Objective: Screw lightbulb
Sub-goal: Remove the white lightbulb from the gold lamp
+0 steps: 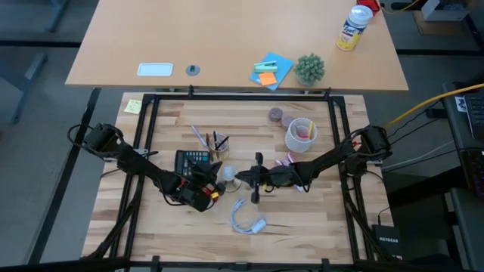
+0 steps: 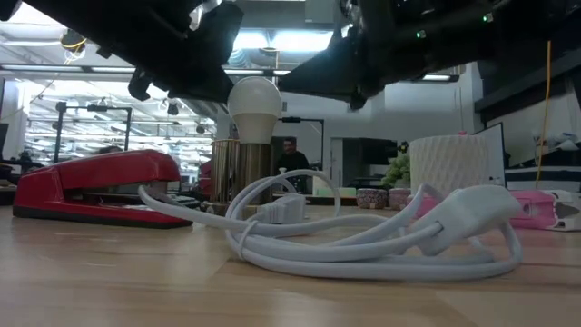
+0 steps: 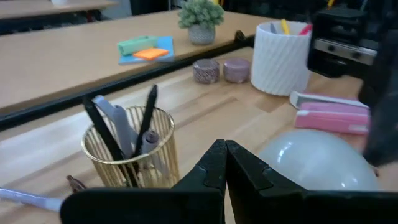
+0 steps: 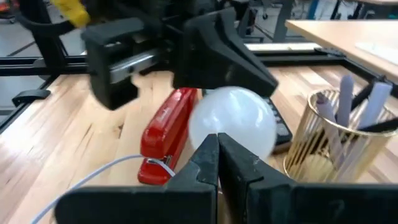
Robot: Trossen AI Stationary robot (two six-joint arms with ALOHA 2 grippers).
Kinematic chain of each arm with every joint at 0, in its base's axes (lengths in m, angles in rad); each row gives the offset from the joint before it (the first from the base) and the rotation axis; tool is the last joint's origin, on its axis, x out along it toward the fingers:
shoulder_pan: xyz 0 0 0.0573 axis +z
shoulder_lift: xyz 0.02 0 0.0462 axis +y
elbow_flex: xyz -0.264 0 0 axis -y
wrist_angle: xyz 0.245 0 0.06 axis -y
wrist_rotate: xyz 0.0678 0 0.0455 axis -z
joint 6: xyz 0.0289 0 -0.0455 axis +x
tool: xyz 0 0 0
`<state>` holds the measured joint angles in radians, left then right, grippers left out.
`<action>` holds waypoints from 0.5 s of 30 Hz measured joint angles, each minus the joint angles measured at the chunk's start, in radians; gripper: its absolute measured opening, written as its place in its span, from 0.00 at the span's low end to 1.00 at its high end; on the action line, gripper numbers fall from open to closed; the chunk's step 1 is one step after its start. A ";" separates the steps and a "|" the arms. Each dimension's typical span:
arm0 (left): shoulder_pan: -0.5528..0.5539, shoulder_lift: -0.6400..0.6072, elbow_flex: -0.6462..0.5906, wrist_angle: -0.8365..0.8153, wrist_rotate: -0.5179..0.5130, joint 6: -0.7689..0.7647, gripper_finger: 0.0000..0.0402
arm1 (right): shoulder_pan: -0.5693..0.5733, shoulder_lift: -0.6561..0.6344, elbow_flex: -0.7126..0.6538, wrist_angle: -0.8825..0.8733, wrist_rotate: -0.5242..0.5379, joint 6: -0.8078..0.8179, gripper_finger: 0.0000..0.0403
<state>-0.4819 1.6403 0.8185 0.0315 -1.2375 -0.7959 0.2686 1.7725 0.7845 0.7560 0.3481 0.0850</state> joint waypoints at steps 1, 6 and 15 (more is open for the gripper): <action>0.000 0.000 0.000 0.000 0.013 0.000 0.00 | -0.003 0.000 0.000 -0.005 -0.001 0.012 0.02; 0.000 0.000 0.000 0.002 0.051 0.000 0.00 | -0.016 0.000 0.000 -0.006 -0.002 0.016 0.02; -0.016 0.000 -0.002 -0.003 0.076 -0.086 0.00 | -0.051 -0.001 0.000 -0.020 -0.009 0.016 0.02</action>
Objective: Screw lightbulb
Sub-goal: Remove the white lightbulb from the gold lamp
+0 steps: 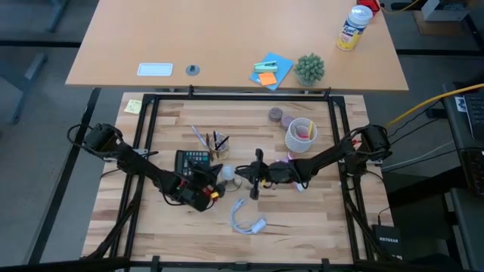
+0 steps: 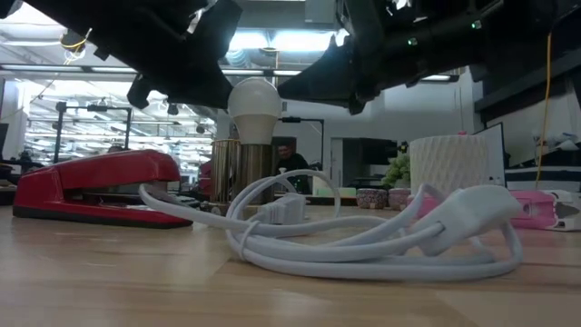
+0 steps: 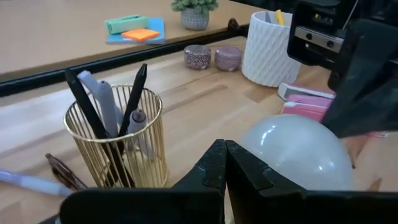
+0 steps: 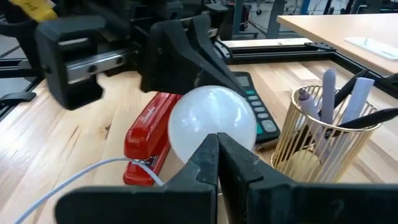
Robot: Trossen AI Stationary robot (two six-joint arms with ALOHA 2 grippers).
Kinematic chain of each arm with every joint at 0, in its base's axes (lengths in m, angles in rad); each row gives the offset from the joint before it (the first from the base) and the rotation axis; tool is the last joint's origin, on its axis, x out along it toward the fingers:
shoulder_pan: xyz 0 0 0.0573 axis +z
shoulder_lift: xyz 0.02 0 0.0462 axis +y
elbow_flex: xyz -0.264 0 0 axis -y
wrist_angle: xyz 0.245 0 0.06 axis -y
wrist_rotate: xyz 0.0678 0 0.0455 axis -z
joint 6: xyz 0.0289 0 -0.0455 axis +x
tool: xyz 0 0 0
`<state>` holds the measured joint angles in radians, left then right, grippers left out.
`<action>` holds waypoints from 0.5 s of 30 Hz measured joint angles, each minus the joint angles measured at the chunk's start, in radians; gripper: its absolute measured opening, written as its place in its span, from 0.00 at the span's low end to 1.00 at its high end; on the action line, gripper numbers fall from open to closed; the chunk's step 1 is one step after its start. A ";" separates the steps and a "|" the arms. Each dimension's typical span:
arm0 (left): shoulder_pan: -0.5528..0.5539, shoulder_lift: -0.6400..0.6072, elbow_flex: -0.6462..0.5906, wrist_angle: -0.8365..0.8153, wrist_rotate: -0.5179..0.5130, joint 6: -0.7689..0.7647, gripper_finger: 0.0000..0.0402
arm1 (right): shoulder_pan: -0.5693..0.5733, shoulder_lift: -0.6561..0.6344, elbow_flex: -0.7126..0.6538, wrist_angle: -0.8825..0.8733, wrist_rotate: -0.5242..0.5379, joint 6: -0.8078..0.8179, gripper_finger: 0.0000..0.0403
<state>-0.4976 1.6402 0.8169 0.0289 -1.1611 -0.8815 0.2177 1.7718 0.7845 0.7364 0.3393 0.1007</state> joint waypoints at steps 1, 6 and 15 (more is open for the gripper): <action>-0.005 0.000 0.000 -0.002 -0.001 -0.008 0.00 | -0.003 0.000 0.000 0.000 0.000 0.000 0.02; -0.034 0.000 0.000 0.001 0.008 -0.057 0.00 | -0.018 0.000 -0.001 -0.002 0.019 -0.001 0.02; -0.097 0.001 0.001 0.024 0.043 -0.096 0.00 | -0.068 0.002 -0.001 0.000 0.035 -0.012 0.02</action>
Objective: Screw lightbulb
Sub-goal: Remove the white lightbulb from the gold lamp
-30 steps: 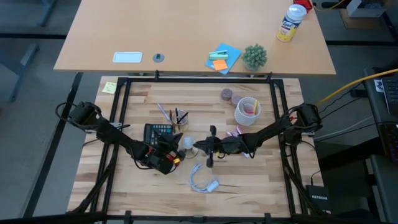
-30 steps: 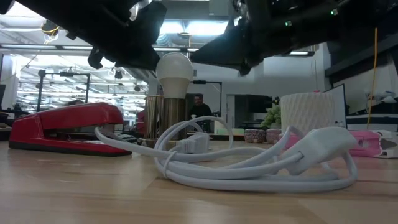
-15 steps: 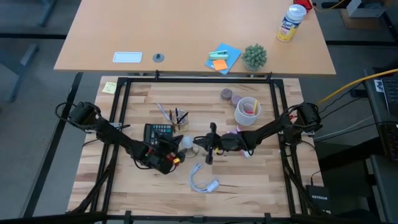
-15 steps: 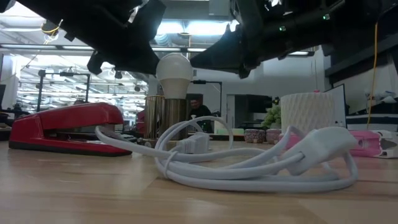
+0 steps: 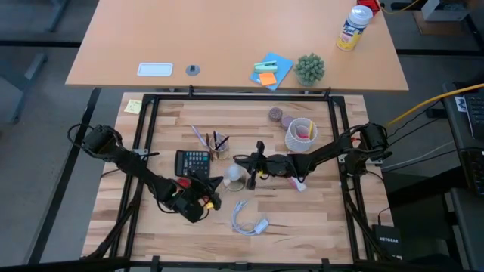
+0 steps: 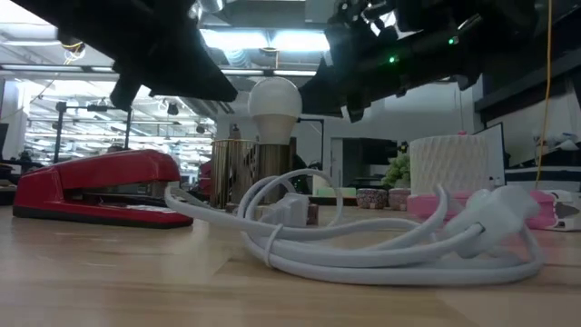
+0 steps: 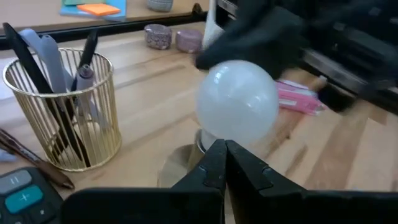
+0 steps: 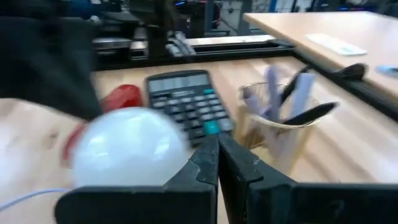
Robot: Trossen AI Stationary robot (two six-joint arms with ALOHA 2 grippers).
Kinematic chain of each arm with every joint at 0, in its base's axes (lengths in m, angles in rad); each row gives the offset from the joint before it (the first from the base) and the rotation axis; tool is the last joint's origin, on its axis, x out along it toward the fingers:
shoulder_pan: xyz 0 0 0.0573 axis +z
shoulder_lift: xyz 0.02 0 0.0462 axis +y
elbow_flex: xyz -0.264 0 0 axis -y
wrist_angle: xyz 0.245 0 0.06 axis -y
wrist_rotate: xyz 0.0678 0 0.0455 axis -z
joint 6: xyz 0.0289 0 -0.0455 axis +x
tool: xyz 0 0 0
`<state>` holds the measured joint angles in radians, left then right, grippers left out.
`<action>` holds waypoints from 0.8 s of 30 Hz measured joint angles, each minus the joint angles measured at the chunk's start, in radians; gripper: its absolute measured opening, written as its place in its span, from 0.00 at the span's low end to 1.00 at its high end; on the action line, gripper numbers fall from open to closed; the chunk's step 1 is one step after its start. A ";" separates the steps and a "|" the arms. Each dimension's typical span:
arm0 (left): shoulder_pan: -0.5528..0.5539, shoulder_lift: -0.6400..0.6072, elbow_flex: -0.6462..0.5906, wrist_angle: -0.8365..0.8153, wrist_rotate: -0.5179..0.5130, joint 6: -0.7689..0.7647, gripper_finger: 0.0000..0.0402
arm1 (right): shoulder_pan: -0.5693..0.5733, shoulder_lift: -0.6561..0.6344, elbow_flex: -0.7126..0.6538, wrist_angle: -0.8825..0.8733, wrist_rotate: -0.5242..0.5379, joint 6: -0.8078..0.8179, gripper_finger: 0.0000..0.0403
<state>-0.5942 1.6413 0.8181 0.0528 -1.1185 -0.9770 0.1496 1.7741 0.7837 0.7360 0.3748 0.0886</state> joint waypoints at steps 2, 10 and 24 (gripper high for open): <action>-0.010 0.000 0.000 0.000 -0.008 -0.013 0.00 | -0.012 -0.007 0.000 0.016 0.002 -0.032 0.02; -0.017 0.000 0.000 -0.002 -0.124 -0.045 0.00 | 0.018 -0.152 0.000 0.020 -0.026 -0.088 0.02; 0.128 0.000 0.000 -0.011 -0.010 -0.015 0.00 | 0.206 -0.108 0.000 -0.096 0.049 -0.007 0.02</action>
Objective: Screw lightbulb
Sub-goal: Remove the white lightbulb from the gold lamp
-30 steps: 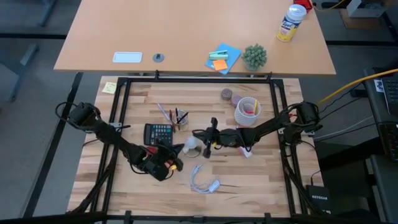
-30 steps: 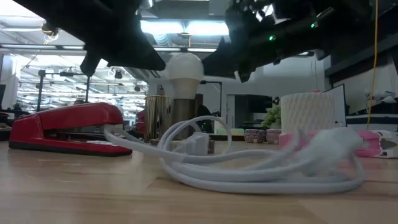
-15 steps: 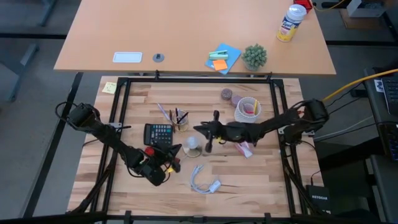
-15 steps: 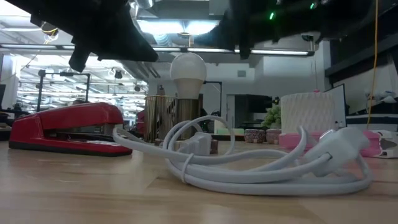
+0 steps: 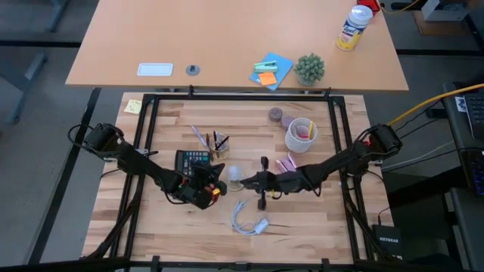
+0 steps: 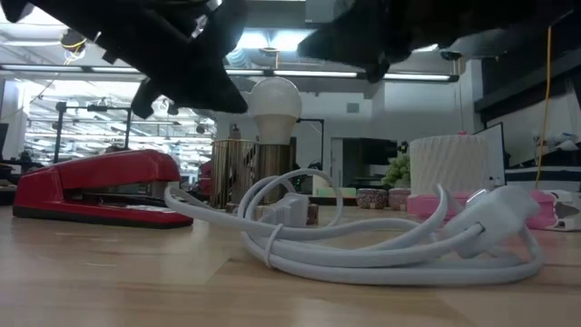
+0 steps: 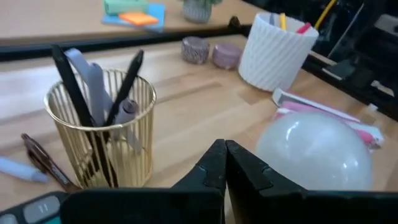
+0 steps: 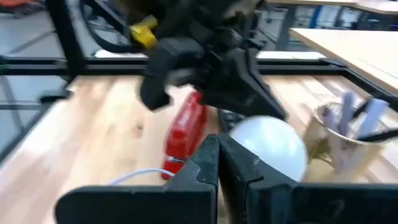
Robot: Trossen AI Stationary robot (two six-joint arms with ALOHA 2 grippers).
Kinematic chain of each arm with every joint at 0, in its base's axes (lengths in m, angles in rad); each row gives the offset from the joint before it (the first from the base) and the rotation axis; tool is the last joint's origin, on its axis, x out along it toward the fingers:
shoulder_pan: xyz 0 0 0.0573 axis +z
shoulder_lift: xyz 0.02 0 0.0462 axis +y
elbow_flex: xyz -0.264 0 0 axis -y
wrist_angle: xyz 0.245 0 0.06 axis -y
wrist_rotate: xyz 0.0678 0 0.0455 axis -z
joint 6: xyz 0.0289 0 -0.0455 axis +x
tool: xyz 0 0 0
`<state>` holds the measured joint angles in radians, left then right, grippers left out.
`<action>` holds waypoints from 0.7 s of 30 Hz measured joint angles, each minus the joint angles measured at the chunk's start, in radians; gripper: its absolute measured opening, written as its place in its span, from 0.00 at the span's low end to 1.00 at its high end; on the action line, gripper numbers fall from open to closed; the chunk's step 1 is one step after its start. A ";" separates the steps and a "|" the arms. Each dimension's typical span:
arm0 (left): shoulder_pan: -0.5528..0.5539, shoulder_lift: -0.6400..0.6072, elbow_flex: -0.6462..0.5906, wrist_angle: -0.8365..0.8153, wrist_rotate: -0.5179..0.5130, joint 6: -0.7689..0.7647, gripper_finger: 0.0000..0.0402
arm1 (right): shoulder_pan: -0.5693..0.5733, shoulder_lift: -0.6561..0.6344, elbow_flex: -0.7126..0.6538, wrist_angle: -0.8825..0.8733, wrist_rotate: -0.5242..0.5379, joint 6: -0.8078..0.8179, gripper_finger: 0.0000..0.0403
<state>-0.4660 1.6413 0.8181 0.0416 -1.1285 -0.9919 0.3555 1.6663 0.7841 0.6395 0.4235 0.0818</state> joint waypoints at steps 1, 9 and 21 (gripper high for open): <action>0.004 0.000 0.000 0.001 0.014 -0.002 0.00 | -0.002 0.009 0.000 0.001 0.016 0.000 0.02; -0.017 0.000 0.000 0.002 0.043 -0.029 0.00 | -0.061 0.083 0.000 0.006 0.046 0.015 0.02; -0.052 0.010 0.000 0.035 0.090 -0.112 0.00 | -0.101 0.088 -0.001 0.034 0.113 0.042 0.02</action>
<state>-0.5183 1.6512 0.8178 0.0764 -1.0383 -1.1034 0.2550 1.7547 0.7827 0.6740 0.5362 0.1234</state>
